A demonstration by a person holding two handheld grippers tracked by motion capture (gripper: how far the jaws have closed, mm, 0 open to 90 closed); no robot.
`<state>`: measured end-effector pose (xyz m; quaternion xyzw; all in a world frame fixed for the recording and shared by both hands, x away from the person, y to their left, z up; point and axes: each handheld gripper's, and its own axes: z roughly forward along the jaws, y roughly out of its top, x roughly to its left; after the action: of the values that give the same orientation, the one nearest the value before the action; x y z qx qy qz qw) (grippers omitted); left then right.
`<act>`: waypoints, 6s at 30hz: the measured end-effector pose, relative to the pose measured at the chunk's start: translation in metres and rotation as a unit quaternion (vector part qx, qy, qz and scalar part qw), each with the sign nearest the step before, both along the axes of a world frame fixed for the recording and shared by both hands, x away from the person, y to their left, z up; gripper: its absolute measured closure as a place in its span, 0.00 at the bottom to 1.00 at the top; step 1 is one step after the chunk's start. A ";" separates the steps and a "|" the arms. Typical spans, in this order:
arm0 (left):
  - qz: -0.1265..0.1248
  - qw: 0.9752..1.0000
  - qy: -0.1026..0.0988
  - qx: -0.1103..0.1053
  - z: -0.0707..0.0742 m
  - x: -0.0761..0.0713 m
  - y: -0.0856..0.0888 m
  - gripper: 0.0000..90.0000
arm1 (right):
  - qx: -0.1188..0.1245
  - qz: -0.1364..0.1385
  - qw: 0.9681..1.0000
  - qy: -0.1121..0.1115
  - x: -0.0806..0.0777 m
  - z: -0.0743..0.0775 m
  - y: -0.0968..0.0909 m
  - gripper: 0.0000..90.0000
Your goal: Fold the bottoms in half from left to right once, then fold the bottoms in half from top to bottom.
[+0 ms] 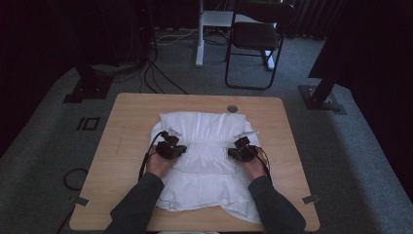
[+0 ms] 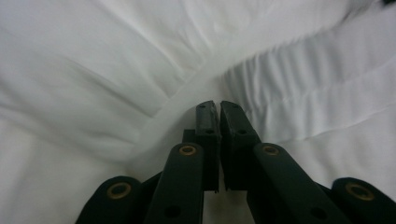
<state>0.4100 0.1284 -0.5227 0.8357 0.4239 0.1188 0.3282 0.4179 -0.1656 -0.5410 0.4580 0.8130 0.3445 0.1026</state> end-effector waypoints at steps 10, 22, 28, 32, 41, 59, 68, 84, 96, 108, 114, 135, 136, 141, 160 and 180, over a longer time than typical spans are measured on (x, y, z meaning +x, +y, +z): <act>-0.059 0.995 -0.020 -0.084 -0.004 -0.058 0.013 0.90 | 0.100 0.093 0.990 -0.033 -0.035 0.016 -0.014 0.87; -0.110 0.993 -0.017 -0.045 -0.015 -0.092 0.013 0.80 | 0.102 0.161 0.980 -0.060 -0.074 0.023 -0.007 0.81; -0.117 0.992 0.007 -0.042 -0.025 -0.097 0.016 0.78 | -0.006 0.188 0.982 -0.020 -0.089 -0.006 0.010 0.87; -0.112 0.993 -0.011 -0.047 -0.014 -0.094 0.020 0.70 | -0.003 0.193 0.981 -0.035 -0.090 -0.002 0.008 0.81; -0.029 0.995 -0.089 -0.028 0.021 -0.028 0.030 0.65 | 0.020 0.067 0.992 -0.109 -0.034 0.028 -0.015 0.66; 0.010 0.997 -0.053 -0.048 -0.030 0.001 0.038 0.63 | 0.027 0.008 0.998 -0.054 0.014 -0.015 -0.015 0.63; 0.000 0.998 -0.056 -0.042 -0.032 -0.043 0.035 0.63 | 0.010 0.021 0.998 -0.061 -0.030 -0.016 -0.016 0.63; 0.030 0.992 -0.113 -0.042 0.011 -0.037 0.055 0.54 | 0.035 0.036 0.996 -0.068 -0.062 -0.021 -0.021 0.63; 0.131 0.989 -0.069 -0.015 0.003 0.047 0.075 0.31 | 0.048 0.038 0.996 -0.064 -0.062 -0.022 -0.024 0.63; 0.130 0.991 -0.025 -0.020 -0.024 0.053 0.083 0.29 | 0.051 0.038 0.996 -0.066 -0.062 -0.023 -0.025 0.63; 0.126 0.992 -0.028 -0.015 -0.025 0.053 0.082 0.29 | 0.053 0.038 0.996 -0.067 -0.062 -0.023 -0.025 0.63; 0.101 0.995 -0.014 -0.013 -0.022 0.049 0.081 0.39 | 0.062 -0.049 0.991 -0.105 -0.022 0.032 -0.065 0.43; 0.101 0.995 -0.014 -0.013 -0.022 0.049 0.081 0.39 | 0.063 -0.064 0.990 -0.104 -0.013 0.035 -0.070 0.42; 0.100 0.995 -0.015 -0.015 -0.022 0.049 0.081 0.39 | 0.089 -0.114 0.987 -0.067 0.030 0.028 -0.085 0.38; 0.091 0.995 0.012 -0.031 -0.018 0.045 0.078 0.66 | 0.054 -0.059 0.997 -0.010 0.076 -0.011 -0.057 0.62; 0.087 0.975 -0.087 -0.185 0.062 0.051 0.096 0.90 | 0.079 -0.082 0.985 -0.131 0.063 0.078 -0.081 0.97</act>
<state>0.4611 0.2239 -0.4607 0.7073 0.4795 0.1383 0.5008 0.4808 -0.2463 -0.4633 0.4808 0.7225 0.4548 0.1999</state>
